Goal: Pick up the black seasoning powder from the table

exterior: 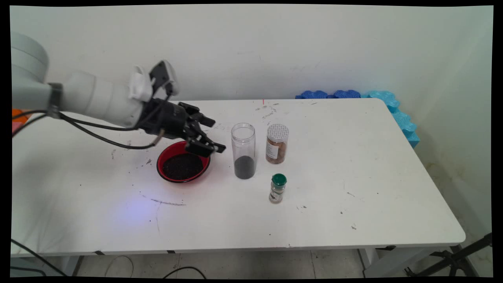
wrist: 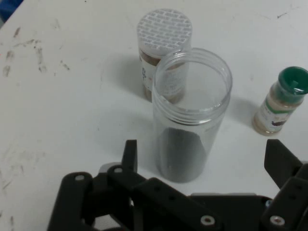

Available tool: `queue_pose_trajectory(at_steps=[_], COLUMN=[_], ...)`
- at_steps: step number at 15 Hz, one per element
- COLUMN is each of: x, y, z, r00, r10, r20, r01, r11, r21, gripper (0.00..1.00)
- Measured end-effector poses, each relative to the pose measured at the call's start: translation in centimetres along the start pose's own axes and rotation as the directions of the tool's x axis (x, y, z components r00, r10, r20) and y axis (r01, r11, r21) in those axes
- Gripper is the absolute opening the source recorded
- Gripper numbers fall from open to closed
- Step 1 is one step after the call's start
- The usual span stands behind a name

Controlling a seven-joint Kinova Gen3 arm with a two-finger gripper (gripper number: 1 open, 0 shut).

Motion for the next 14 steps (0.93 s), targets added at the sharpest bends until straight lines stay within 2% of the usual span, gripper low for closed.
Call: queue_pose_trajectory(at_steps=[9,14], x=[-0.2,-0.4], y=[-0.1,-0.3], z=[5.5,7.3], r00=[1.0,0.999], r10=[0.02,0.04], r20=[-0.01,-0.013], r01=[-0.02,-0.041], r11=[1.0,0.999], r21=[-0.018,-0.033], gripper=[1.0,1.0])
